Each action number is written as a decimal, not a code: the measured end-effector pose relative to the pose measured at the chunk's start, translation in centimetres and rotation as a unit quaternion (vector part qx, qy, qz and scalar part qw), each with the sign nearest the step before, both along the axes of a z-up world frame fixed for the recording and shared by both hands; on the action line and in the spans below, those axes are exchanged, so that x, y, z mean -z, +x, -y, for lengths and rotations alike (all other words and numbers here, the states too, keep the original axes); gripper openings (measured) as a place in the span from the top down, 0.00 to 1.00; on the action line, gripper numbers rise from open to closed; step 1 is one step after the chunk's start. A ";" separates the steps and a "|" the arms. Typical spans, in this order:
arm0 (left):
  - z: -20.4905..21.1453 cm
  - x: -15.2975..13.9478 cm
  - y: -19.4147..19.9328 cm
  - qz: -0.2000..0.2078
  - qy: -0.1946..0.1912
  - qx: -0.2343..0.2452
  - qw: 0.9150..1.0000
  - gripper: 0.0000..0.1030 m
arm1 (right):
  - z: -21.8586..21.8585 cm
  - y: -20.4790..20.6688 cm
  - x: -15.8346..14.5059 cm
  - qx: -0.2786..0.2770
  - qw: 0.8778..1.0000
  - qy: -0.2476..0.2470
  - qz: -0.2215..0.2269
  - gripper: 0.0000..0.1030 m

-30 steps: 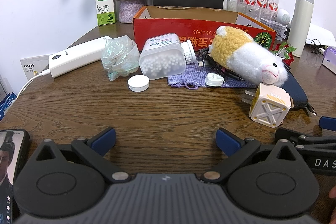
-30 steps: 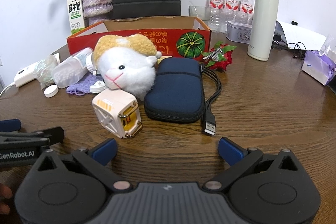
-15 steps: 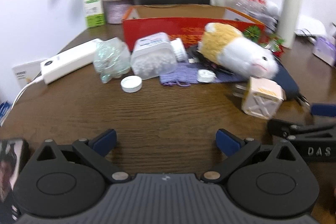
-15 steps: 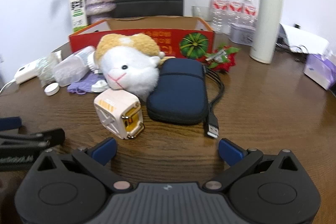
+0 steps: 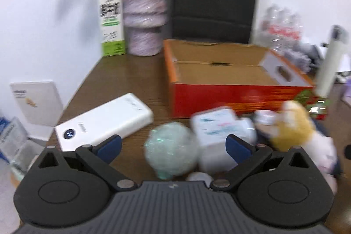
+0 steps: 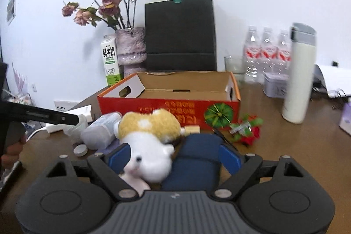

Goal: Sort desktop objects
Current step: 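Grasp the clear bag with the left gripper while the right grasps the plush hamster, then carry both items into the cardboard box and open both grippers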

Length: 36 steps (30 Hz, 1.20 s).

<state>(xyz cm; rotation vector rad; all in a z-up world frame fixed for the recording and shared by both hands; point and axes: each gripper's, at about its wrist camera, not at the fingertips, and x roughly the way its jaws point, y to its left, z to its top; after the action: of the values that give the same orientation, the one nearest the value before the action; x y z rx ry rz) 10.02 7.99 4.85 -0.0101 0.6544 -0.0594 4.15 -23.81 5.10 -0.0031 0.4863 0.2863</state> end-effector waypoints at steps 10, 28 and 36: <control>-2.7 1.0 1.5 -0.049 -0.114 0.003 0.992 0.74 | -5.4 4.9 2.7 -0.077 0.996 -0.027 -0.040 0.59; 4.9 -2.7 -18.0 0.065 -0.064 -0.019 0.996 0.81 | -2.6 -11.4 1.4 0.034 0.999 -0.029 0.030 0.60; 8.1 0.1 -22.6 0.052 -0.040 0.033 0.997 0.81 | -3.8 -14.8 2.9 0.054 0.996 -0.067 0.022 0.60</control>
<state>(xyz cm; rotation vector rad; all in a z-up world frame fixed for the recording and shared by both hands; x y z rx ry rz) -12.63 -0.14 4.76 -0.0625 0.5473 -0.1485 -10.62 -20.04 2.19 -0.1127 0.4587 0.1478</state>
